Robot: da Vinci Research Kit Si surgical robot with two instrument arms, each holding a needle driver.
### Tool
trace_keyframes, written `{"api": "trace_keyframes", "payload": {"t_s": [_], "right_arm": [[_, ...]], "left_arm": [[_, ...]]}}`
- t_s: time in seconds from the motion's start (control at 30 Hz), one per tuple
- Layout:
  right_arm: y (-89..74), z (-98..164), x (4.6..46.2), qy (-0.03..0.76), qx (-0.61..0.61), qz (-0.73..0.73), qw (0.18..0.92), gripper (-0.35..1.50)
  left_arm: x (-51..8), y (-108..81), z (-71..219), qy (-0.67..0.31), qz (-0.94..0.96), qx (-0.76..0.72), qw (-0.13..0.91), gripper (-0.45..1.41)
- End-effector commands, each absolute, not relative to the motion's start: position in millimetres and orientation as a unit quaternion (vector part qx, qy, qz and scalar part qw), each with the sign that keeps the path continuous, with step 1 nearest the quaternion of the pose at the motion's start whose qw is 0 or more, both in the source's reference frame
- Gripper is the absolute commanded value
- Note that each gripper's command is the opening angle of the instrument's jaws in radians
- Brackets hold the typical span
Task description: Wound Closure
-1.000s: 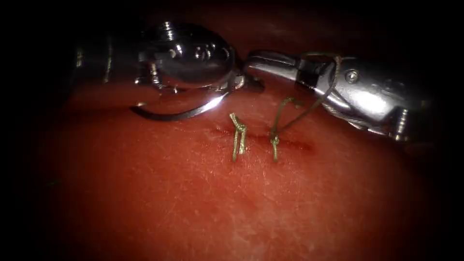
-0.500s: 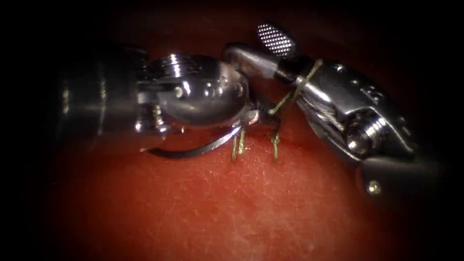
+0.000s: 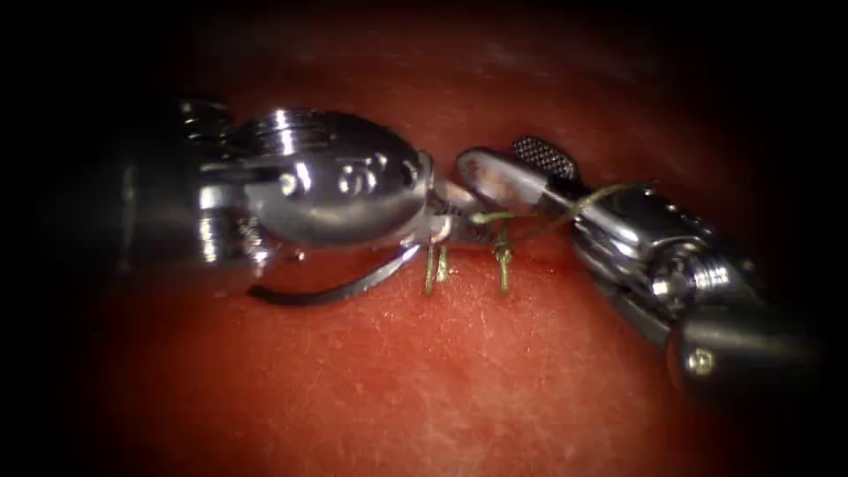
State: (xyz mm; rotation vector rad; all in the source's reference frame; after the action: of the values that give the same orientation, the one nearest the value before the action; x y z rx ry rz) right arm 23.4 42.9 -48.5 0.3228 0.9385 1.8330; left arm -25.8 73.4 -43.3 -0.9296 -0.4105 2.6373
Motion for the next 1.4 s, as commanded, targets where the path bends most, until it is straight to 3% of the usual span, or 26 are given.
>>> {"api": "trace_keyframes", "payload": {"t_s": [0.03, 0.6, 1.17, 1.3, 1.33, 1.37, 1.4], "right_arm": [[41.9, -46.4, 23.5, 0.376, 0.147, 0.774, 0.487, 0.52], [40.9, -40.1, 21.4, 0.352, 0.185, 0.822, 0.408, 0.69], [42.9, -38.7, 24.2, 0.359, 0.172, 0.83, 0.39, 0.56], [42.6, -38.5, 24.2, 0.357, 0.178, 0.828, 0.395, 0.34], [42.5, -38.5, 24.2, 0.353, 0.182, 0.827, 0.398, 0.15], [42.5, -38.5, 24.2, 0.344, 0.187, 0.827, 0.404, -0.18], [42.3, -38.4, 24.3, 0.33, 0.2, 0.824, 0.414, -0.35]], "left_arm": [[-26.3, 73.6, -42.4, -0.143, 0.922, -0.325, 0.156, -0.35], [-25.9, 73.4, -41.1, -0.144, 0.927, -0.314, 0.15, -0.35], [-25.3, 72.8, -41.4, -0.146, 0.927, -0.313, 0.146, -0.35], [-25.1, 72.8, -41.5, -0.146, 0.927, -0.313, 0.145, -0.35], [-25.1, 72.8, -41.5, -0.147, 0.927, -0.313, 0.145, -0.35], [-25.1, 72.8, -41.5, -0.147, 0.927, -0.313, 0.145, -0.35], [-25.0, 72.8, -41.5, -0.147, 0.927, -0.313, 0.145, -0.35]]}}
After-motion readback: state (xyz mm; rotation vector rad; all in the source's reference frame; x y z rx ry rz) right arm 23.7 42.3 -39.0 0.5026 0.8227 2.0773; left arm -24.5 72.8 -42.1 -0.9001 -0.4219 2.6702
